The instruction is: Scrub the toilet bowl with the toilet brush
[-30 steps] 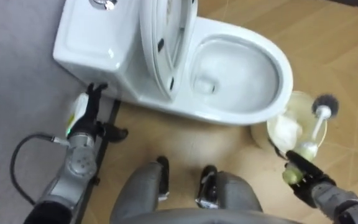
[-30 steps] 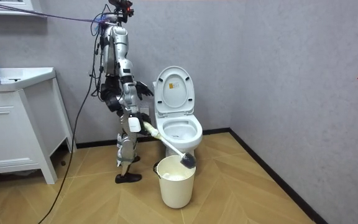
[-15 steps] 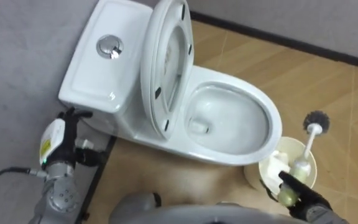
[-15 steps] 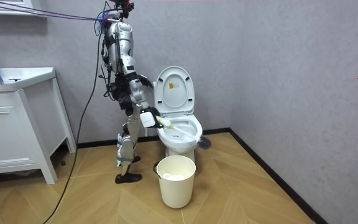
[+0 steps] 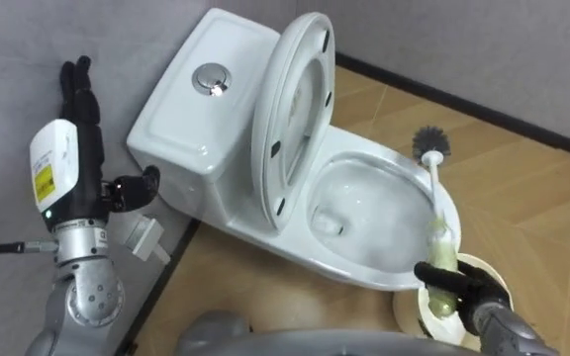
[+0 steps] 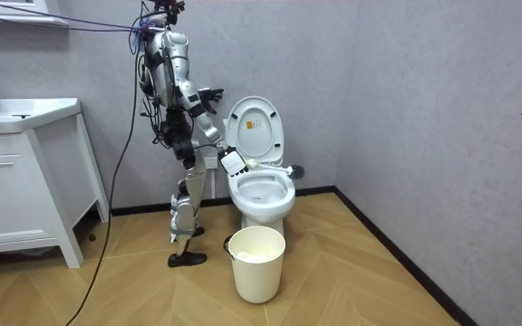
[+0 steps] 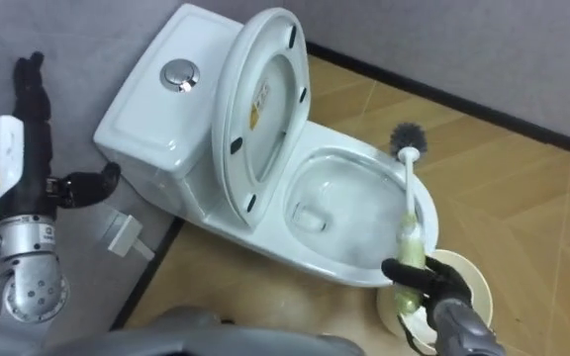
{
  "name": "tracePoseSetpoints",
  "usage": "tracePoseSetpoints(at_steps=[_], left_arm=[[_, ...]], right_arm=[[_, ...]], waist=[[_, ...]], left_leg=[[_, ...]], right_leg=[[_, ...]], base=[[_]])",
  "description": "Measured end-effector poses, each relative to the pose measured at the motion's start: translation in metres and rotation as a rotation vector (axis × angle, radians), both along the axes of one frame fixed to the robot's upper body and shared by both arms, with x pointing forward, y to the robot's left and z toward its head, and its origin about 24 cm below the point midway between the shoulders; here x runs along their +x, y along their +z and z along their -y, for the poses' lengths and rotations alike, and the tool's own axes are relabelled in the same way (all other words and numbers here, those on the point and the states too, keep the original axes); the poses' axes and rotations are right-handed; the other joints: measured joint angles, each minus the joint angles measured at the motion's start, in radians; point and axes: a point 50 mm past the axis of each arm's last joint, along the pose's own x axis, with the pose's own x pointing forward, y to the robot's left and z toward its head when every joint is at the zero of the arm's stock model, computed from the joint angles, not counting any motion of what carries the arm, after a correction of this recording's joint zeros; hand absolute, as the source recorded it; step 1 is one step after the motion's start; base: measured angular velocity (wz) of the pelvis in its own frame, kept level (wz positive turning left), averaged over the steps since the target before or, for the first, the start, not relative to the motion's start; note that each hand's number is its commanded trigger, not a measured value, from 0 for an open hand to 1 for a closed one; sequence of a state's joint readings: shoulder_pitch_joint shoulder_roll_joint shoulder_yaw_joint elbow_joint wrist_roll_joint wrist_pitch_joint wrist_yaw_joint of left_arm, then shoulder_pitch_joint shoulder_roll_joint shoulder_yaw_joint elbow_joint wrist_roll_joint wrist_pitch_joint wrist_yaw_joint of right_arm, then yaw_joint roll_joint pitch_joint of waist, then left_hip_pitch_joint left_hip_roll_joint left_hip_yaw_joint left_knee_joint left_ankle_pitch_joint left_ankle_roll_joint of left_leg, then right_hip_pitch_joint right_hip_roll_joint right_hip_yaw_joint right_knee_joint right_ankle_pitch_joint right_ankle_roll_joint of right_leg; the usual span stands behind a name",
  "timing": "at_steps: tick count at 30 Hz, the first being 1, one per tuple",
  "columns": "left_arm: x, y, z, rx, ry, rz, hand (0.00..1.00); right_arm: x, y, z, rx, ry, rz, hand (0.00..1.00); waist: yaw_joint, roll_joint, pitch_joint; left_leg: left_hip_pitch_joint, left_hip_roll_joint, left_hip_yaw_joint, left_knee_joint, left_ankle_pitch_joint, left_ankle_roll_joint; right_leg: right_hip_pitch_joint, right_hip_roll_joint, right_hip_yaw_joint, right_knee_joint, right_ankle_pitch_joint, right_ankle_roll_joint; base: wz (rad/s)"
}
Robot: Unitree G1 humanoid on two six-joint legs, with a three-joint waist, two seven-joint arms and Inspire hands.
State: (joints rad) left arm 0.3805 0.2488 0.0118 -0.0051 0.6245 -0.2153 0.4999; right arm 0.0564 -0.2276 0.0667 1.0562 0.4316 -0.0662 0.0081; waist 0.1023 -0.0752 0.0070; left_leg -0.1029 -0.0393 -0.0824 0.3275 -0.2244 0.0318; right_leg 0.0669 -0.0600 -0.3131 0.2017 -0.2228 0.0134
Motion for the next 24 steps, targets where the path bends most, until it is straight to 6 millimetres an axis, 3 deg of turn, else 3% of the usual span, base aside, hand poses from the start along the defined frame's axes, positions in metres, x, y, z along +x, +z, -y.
tracePoseSetpoints(at_steps=[2, 6, 11, 16, 19, 24], left_arm=[[0.001, 0.003, 0.001, 0.009, -0.014, 0.017, 0.0], [0.003, 0.006, 0.004, 0.067, -0.049, 0.029, 0.0], [0.003, 0.006, 0.008, 0.113, -0.08, 0.017, 0.0], [0.005, 0.0, 0.021, 0.094, -0.171, -0.052, 0.0], [0.004, -0.007, 0.031, 0.082, -0.229, -0.114, 0.0], [0.002, -0.037, 0.038, 0.068, -0.299, -0.297, 0.0]], right_arm=[[0.003, 0.001, -0.003, 0.003, 0.032, 0.009, 1.0], [0.01, 0.002, -0.013, -0.023, 0.139, 0.03, 1.0], [0.013, 0.003, -0.017, -0.041, 0.235, 0.032, 1.0], [0.009, -0.001, -0.024, -0.021, 0.313, 0.003, 1.0], [0.008, -0.001, -0.024, -0.025, 0.349, -0.008, 1.0], [0.005, -0.004, -0.021, -0.034, 0.398, -0.057, 1.0]], waist=[[0.005, -0.008, 0.0006], [0.014, -0.021, -0.0066], [0.014, -0.002, -0.0115], [0.005, 0.006, -0.0098], [0.002, 0.003, -0.0045], [-0.018, -0.005, 0.0034]], left_leg=[[0.0, -0.002, -0.003, 0.003, 0.0, 0.0], [-0.015, -0.005, -0.014, 0.013, -0.001, 0.0], [-0.026, -0.006, -0.015, 0.017, -0.001, 0.002], [-0.025, -0.006, -0.015, 0.016, 0.0, 0.002], [-0.025, -0.005, -0.011, 0.01, -0.001, 0.002], [-0.025, -0.004, -0.006, 0.012, -0.001, 0.003]], right_leg=[[-0.001, -0.001, -0.003, 0.0, 0.0, 0.0], [-0.01, -0.001, -0.015, -0.003, 0.002, 0.0], [-0.015, -0.002, -0.014, -0.003, 0.01, 0.002], [-0.015, -0.002, -0.014, -0.002, 0.01, 0.002], [-0.016, -0.003, -0.012, 0.0, 0.01, 0.002], [-0.018, -0.002, 0.004, 0.001, 0.01, 0.002]], base=[[0.07], [0.07], [0.0], [0.0], [-0.01], [-0.03]])
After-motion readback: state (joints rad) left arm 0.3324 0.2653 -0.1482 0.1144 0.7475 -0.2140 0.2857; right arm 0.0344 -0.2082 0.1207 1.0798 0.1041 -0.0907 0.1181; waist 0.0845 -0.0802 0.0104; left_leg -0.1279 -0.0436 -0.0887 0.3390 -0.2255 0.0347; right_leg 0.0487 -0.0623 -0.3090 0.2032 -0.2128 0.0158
